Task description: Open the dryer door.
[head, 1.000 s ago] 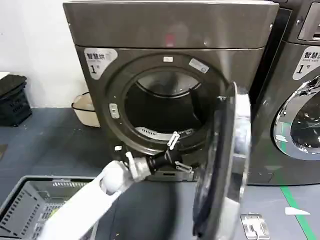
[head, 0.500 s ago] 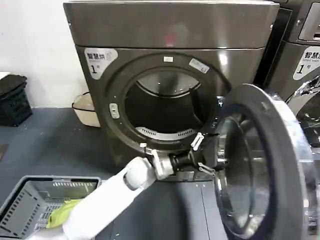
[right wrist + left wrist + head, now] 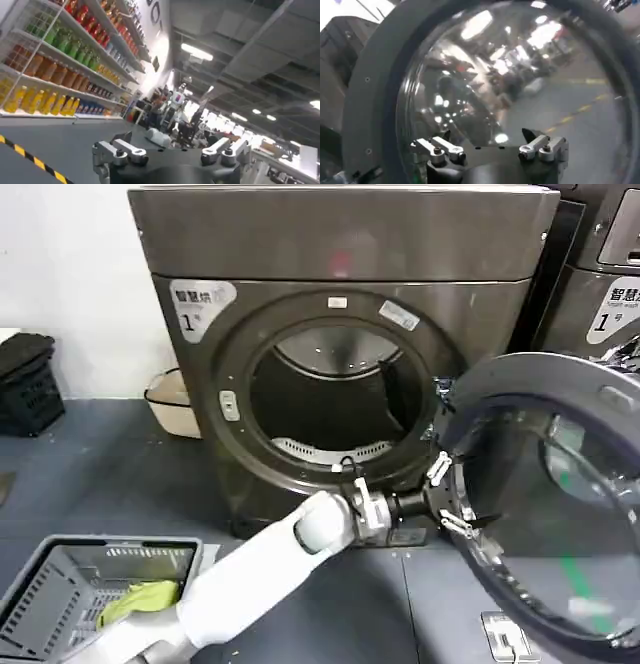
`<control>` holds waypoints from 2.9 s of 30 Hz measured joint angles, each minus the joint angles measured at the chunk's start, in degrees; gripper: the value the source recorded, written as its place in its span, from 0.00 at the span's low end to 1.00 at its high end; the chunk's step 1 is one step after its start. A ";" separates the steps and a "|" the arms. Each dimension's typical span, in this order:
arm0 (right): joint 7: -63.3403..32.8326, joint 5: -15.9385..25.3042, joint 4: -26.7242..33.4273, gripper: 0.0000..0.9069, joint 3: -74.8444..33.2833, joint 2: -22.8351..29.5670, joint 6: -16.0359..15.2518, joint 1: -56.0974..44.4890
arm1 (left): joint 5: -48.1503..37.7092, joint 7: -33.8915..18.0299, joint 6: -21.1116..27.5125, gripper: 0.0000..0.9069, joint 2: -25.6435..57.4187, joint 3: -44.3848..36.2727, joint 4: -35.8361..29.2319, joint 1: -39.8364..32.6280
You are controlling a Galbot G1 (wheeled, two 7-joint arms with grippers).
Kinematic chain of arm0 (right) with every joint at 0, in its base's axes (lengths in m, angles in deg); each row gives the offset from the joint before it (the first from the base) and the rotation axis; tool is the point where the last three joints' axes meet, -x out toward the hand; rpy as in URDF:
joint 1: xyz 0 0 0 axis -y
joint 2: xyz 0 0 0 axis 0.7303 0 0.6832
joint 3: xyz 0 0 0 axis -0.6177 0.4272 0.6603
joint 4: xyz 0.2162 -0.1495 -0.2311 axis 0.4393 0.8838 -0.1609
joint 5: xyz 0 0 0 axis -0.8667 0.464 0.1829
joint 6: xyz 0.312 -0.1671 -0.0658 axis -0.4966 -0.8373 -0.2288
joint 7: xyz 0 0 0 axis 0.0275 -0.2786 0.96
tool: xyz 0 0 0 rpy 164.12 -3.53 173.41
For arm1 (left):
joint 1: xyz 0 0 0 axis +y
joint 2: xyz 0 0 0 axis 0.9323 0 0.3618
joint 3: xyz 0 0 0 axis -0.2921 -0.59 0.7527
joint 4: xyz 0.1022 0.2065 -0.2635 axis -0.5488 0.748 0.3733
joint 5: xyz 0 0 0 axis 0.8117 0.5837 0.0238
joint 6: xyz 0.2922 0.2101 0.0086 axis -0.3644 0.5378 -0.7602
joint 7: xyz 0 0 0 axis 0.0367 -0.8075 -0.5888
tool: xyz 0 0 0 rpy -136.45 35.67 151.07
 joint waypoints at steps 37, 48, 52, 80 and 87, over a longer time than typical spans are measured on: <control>0.45 -1.57 -1.33 1.00 0.10 -0.13 -1.72 1.03 | -6.04 2.47 8.18 1.00 11.09 6.26 -16.16 6.99; 1.02 -2.31 -3.46 1.00 0.48 -1.38 -3.67 2.47 | -11.69 -1.59 13.31 1.00 27.82 18.51 -32.52 19.94; 1.19 -2.24 -4.50 1.00 1.10 -2.13 -4.25 3.27 | -13.69 -6.81 18.84 1.00 33.54 25.23 -36.63 27.07; 0.68 -2.20 -3.97 1.00 6.36 -6.55 -5.44 7.83 | -62.54 -48.62 56.54 1.00 37.43 79.02 -41.97 66.96; 0.52 -2.18 -2.79 1.00 5.31 -6.21 -4.60 7.40 | -86.87 -65.72 56.52 1.00 38.86 82.86 -38.32 69.15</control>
